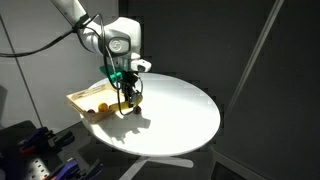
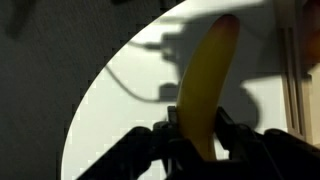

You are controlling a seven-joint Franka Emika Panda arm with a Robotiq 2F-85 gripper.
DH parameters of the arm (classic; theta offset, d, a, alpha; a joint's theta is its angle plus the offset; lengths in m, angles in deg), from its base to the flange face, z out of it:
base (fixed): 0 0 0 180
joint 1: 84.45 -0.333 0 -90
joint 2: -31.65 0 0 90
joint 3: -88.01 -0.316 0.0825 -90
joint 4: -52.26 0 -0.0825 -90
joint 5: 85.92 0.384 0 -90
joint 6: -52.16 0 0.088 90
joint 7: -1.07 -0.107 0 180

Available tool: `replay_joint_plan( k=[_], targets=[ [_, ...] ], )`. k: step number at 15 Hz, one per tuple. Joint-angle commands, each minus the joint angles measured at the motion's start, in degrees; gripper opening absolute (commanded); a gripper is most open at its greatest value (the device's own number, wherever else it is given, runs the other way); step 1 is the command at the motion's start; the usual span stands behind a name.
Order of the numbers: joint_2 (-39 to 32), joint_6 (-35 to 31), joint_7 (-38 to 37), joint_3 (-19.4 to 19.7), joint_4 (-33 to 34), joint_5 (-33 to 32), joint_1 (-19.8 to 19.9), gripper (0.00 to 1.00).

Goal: Move the banana from the tray to the table

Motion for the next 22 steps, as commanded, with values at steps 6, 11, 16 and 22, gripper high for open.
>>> replay_joint_plan(
  k=[6,11,16,22],
  targets=[
    [-7.6,-6.0,0.2,0.8,3.0,0.6,0.1,0.15],
    [-12.4,-6.9,0.2,1.6,5.8,0.5,0.0,0.15],
    [-16.5,-7.5,0.2,2.2,8.2,0.5,-0.2,0.15],
    [-20.4,-8.7,0.1,2.5,10.4,0.8,-0.2,0.15]
  ],
)
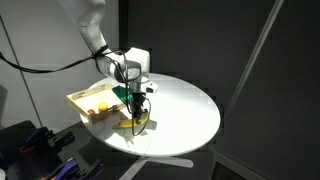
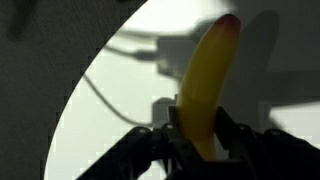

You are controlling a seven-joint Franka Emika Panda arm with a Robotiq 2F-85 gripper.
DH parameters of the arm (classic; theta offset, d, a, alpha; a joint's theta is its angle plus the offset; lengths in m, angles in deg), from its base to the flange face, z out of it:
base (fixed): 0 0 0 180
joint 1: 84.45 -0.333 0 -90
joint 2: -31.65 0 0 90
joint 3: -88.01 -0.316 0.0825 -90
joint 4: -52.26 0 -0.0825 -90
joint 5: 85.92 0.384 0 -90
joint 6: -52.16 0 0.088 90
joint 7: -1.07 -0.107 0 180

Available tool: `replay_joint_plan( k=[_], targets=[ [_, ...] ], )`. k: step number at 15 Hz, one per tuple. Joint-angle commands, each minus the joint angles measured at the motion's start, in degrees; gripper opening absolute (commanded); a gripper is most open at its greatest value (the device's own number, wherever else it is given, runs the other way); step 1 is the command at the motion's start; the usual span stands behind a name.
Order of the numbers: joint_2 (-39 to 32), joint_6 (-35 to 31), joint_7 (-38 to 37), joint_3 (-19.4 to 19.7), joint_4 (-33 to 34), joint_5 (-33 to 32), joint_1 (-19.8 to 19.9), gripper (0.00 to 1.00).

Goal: Move the banana from the tray to the table

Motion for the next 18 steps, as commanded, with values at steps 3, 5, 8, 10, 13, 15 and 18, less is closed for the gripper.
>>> replay_joint_plan(
  k=[3,5,8,10,13,15,18],
  targets=[
    [-3.4,-2.7,0.2,0.6,2.4,1.1,-0.4,0.15],
    [-4.3,-3.7,0.2,0.6,2.7,1.2,-0.4,0.15],
    [-5.6,-4.5,0.3,0.7,3.2,1.4,-0.4,0.15],
    [-6.3,-4.8,0.4,0.7,3.4,1.6,-0.4,0.15],
    [-6.9,-4.9,0.4,0.6,3.7,2.0,-0.4,0.15],
    [-7.0,-4.9,0.5,0.6,3.8,2.0,-0.4,0.15],
    [-6.9,-4.7,0.6,0.5,3.8,2.2,-0.4,0.24]
  ],
)
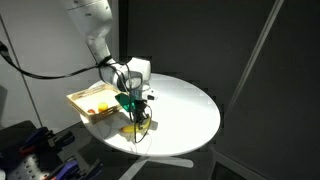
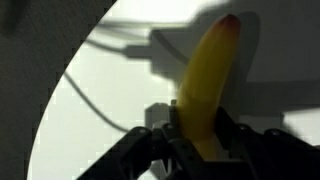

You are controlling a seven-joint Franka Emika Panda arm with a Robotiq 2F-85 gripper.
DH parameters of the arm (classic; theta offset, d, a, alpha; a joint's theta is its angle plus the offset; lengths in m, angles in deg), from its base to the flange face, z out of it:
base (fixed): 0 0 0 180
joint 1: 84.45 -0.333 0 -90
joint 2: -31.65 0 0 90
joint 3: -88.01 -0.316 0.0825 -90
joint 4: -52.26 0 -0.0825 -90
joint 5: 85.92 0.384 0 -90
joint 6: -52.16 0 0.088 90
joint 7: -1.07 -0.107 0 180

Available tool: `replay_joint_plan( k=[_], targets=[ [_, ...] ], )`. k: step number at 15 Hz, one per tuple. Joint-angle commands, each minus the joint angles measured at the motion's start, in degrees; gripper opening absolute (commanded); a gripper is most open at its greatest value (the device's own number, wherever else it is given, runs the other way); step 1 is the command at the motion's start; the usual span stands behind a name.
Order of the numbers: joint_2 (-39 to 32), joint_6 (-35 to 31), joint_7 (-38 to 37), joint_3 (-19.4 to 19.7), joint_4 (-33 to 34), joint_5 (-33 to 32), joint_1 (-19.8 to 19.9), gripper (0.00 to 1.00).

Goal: Move the banana from the tray to the table

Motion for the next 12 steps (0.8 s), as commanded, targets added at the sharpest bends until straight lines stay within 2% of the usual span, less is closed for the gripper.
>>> replay_joint_plan(
  k=[1,3,7,12],
  targets=[
    [-0.1,0.1,0.7,0.2,0.9,1.6,-0.3,0.65],
    [-0.1,0.3,0.8,0.1,0.9,1.9,-0.2,0.68],
    [0.5,0.7,0.8,0.2,0.5,1.8,-0.4,1.0],
    [2.6,0.9,0.8,0.0,-1.0,1.3,-1.6,1.0]
  ],
)
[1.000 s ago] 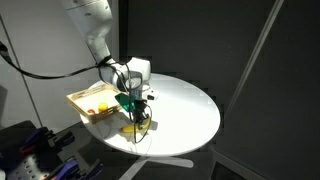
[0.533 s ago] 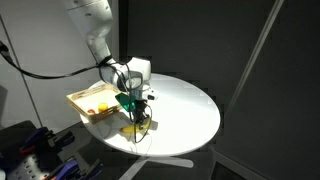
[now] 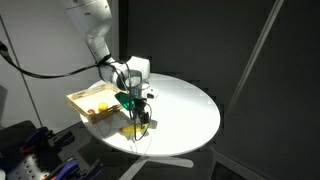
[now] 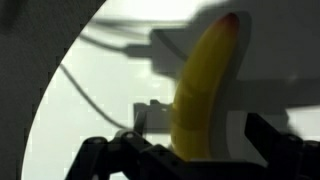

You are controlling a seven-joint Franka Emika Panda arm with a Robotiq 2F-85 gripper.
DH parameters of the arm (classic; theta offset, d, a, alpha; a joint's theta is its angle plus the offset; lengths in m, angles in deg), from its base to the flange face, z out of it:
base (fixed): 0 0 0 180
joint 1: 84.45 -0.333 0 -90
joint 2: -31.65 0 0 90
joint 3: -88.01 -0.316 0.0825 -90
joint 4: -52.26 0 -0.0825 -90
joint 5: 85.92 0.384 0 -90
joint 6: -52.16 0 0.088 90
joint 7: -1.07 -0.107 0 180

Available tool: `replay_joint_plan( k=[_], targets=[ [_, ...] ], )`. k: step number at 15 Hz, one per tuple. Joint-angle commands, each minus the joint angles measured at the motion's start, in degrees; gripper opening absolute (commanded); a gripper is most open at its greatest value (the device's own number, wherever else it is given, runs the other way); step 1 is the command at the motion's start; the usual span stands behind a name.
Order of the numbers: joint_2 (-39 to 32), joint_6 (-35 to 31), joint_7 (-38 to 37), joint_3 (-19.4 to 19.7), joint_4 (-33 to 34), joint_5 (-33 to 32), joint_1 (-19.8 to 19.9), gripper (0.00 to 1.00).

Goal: Move the banana from the tray to the table

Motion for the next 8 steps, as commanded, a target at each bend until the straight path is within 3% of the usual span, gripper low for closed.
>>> replay_joint_plan(
  k=[1,8],
  targets=[
    [2.8,1.1,0.9,-0.1,-1.5,0.9,-1.1,1.0],
    [8.0,2.9,0.6,-0.7,-4.5,0.1,-3.9,1.0]
  ],
)
